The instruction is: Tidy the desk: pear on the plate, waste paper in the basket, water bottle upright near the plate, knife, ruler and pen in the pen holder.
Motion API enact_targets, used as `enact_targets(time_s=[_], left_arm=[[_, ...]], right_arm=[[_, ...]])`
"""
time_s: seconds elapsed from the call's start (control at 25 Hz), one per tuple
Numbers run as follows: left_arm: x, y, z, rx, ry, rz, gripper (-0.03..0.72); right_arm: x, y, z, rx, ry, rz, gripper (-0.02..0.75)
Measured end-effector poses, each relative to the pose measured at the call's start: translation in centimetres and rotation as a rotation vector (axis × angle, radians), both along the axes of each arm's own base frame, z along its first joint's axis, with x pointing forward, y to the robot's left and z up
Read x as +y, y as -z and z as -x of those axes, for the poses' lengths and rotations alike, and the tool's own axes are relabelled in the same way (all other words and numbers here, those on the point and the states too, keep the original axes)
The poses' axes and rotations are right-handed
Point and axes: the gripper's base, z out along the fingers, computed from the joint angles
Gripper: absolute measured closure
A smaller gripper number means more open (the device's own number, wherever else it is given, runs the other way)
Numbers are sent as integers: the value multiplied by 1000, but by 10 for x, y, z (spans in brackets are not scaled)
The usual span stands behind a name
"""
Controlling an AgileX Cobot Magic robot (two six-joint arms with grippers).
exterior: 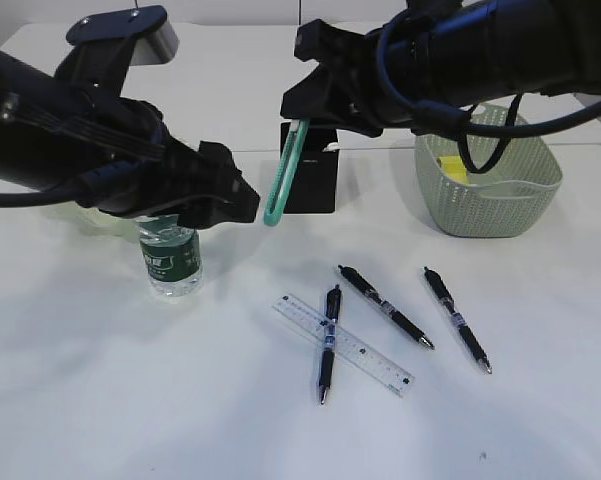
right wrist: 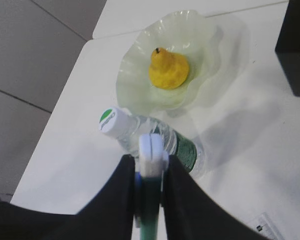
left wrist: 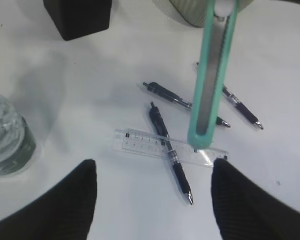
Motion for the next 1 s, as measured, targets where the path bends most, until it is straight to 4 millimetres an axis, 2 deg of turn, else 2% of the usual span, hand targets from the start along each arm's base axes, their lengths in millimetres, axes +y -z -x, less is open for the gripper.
enact_targets(time_s=[0.24, 0.52, 0.76, 1.0], left_arm=[[25, -6, -3, -23, -63, -8, 181], [74, -1, 6, -20, -196, -17, 181], [124, 3, 27, -32, -346, -24, 181], [151, 10, 56, -22, -397, -95, 181]], right_arm=[[-4, 0, -7, -38, 78, 10, 631], [-1, 13, -21, -49, 81, 49, 631], [-5, 11, -55, -105, 108, 65, 631], [-19, 13, -97, -168, 152, 96, 632]])
